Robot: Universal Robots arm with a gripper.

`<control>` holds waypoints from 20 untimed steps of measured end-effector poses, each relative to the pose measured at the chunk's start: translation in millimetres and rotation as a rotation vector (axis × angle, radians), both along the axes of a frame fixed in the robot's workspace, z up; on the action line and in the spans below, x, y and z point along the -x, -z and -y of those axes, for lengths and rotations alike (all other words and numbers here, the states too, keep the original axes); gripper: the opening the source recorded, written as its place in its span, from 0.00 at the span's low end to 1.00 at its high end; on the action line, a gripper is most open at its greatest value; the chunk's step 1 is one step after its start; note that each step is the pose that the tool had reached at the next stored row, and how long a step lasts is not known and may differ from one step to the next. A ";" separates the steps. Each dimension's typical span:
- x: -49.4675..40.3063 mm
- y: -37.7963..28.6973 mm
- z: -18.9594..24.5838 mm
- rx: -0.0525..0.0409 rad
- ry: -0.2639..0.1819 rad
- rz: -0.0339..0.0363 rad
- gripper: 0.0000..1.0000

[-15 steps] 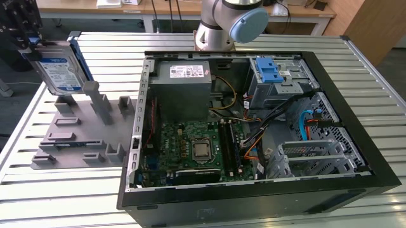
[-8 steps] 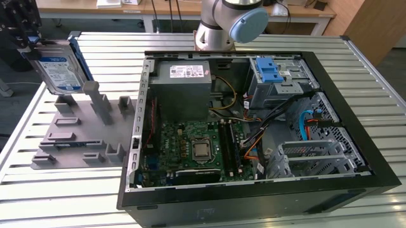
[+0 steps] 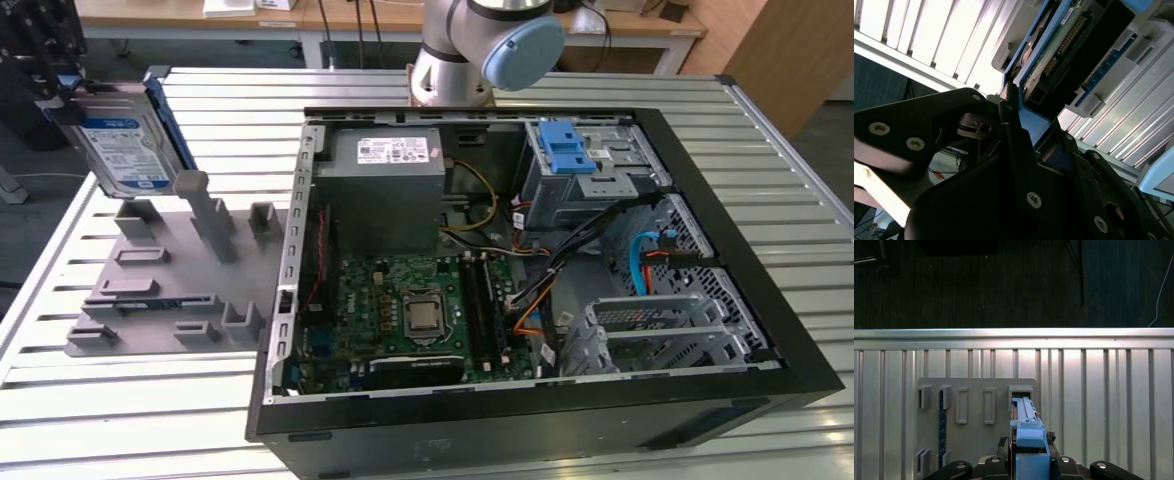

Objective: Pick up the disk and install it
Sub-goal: 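Pick up the disk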

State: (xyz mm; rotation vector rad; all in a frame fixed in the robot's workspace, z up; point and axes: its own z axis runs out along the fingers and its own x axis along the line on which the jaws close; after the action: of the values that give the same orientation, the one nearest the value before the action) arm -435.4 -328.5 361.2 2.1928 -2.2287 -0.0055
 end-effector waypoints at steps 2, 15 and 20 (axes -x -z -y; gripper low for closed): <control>0.0 -0.4 0.0 0.0000 0.000 -0.0001 0.36; 0.0 -3.9 0.0 0.0000 0.000 0.0000 0.36; 0.0 -5.3 0.0 0.0000 0.000 -0.0001 0.36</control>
State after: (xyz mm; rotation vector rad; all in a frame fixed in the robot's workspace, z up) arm -435.4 -328.5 366.5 2.1927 -2.2286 -0.0056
